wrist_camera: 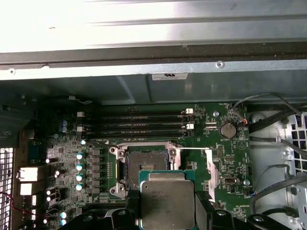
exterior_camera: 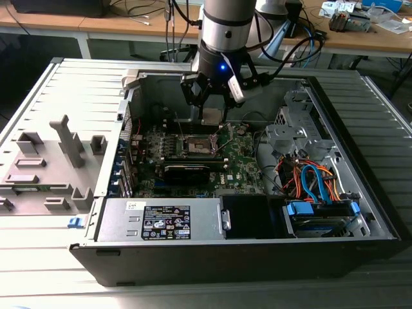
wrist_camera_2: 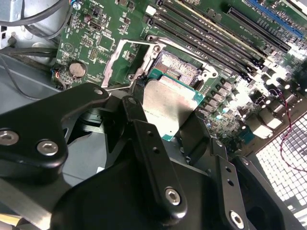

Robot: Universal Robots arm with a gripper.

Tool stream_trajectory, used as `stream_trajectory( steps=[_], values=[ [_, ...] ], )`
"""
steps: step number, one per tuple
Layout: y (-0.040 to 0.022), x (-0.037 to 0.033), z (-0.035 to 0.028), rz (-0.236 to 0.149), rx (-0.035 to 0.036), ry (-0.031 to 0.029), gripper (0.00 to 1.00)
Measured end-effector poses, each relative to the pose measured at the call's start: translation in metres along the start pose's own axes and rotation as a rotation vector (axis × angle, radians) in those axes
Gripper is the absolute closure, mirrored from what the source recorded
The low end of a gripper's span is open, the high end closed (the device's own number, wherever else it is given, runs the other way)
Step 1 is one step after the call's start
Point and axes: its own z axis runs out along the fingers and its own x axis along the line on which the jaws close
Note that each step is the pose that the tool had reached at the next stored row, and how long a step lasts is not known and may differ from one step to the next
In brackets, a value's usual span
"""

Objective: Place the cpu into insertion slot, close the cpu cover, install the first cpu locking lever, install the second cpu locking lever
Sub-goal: 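Place the cpu into insertion slot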

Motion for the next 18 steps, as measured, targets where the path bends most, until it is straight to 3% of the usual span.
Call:
stream_trajectory(
  steps=[18],
  values=[
    [-0.0011, -0.0001, 0.0049, 0.000, 0.0007, 0.0000, 0.45]
  ],
)
